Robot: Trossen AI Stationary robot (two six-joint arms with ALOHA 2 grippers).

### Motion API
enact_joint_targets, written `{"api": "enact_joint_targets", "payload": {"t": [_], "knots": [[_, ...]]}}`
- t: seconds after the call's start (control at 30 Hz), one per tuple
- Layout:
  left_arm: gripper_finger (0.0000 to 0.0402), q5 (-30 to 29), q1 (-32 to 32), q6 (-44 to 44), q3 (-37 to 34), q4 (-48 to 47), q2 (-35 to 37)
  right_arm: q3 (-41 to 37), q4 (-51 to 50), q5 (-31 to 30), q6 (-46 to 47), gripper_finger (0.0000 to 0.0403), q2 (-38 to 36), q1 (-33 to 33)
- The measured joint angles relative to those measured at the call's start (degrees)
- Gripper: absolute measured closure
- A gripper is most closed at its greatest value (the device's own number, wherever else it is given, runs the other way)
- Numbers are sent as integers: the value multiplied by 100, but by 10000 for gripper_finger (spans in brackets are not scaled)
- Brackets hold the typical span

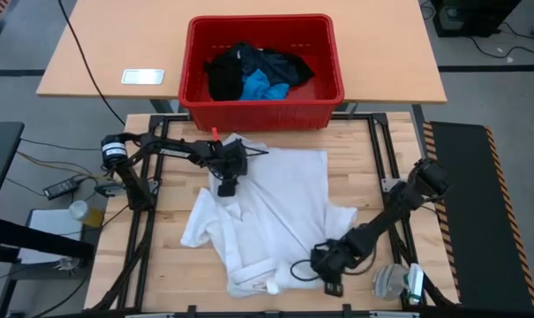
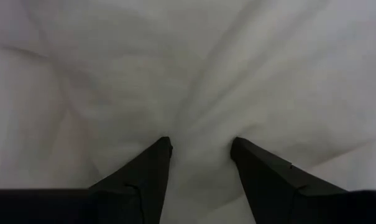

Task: Fold laundry
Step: Fold the white polo

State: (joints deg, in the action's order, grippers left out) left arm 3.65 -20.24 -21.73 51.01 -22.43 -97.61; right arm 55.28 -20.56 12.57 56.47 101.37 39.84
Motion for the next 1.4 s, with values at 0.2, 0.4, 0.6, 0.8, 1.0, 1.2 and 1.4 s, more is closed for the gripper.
{"api": "enact_joint_targets", "payload": {"t": [0.2,0.4,0.6,0.8,1.0,1.2,1.4], "knots": [[209,-100,3,-141,-24,-420,607,-4,-163,339,1296,254,-695,463],[209,211,206,-275,-22,-804,1464,-4,-518,-1125,1345,266,-1434,584],[209,254,813,-490,-8,-1048,2277,1,-437,-2833,285,267,-1645,546],[209,648,1806,-154,2,-1401,2811,1,-379,-3546,-547,267,-1101,203],[209,243,3061,541,2,-1520,2342,-3,-433,-3544,-1254,267,-426,-283],[209,-922,4025,539,2,-1515,1771,-4,-430,-3376,-1440,267,-309,-663],[209,-1800,4274,443,2,-1425,1342,-2,-89,-3269,-1745,267,-340,-791]]}}
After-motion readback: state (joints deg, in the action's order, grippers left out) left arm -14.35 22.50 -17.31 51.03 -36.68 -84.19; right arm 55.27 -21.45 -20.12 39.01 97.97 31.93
